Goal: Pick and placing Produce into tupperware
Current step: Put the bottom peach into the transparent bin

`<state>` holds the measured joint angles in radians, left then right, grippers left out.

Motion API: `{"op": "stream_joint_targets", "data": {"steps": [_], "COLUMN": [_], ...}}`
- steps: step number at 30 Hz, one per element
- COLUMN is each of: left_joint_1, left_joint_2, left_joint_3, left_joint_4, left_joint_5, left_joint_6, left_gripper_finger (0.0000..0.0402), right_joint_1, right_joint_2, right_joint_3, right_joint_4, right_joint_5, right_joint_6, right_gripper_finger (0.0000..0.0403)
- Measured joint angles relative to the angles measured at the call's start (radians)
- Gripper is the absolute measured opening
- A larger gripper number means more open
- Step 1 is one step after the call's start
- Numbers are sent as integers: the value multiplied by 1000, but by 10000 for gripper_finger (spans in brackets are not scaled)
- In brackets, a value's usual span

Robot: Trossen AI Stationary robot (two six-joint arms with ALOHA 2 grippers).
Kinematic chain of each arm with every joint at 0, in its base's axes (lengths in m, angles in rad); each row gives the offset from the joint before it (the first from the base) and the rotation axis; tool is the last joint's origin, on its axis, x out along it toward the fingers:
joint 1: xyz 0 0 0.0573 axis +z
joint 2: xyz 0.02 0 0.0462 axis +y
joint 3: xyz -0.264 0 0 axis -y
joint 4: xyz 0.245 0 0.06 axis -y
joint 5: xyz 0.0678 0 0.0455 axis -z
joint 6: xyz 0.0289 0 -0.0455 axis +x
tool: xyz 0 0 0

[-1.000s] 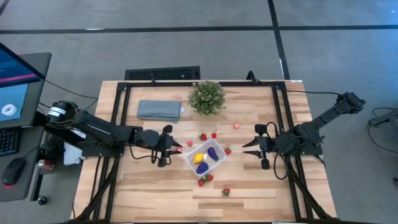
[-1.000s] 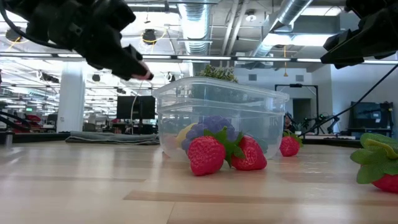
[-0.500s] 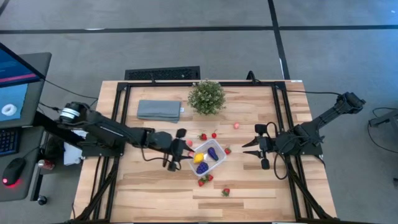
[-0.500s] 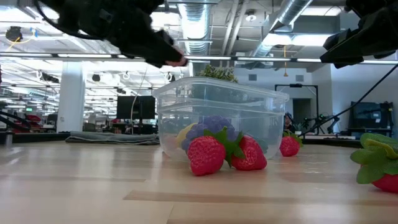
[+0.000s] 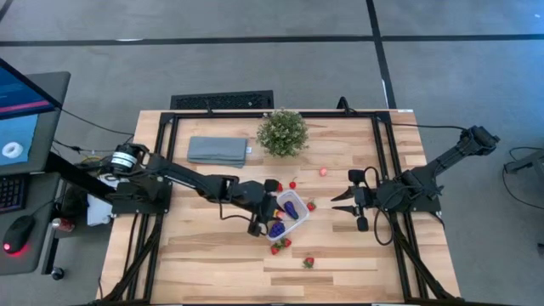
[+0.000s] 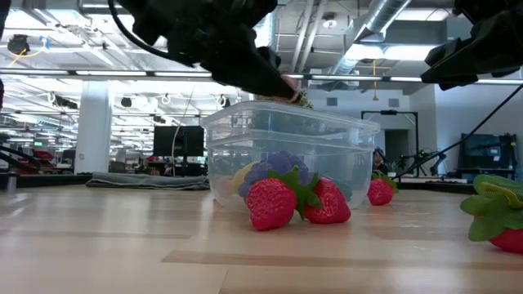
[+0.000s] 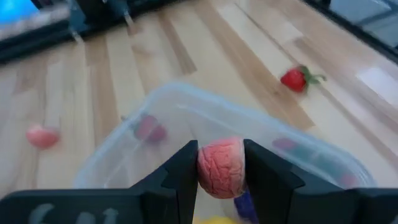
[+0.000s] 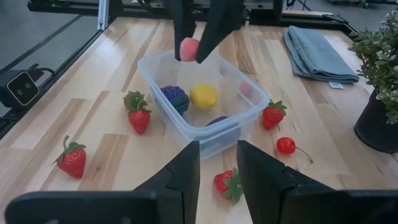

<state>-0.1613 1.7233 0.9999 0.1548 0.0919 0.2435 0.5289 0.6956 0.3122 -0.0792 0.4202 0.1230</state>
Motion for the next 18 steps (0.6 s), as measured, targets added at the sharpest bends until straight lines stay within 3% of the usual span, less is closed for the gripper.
{"op": "stream_joint_targets", "data": {"steps": [18], "left_joint_1": [16], "left_joint_2": [-2], "left_joint_3": [13], "left_joint_4": [-40], "left_joint_5": [0], "left_joint_6": [-34], "left_gripper_finger": [119], "right_joint_1": [0], "right_joint_2": [65], "right_joint_3": [0], "right_joint_4": [6], "right_joint_5": [0], "right_joint_6": [8], "right_gripper_finger": [130]}}
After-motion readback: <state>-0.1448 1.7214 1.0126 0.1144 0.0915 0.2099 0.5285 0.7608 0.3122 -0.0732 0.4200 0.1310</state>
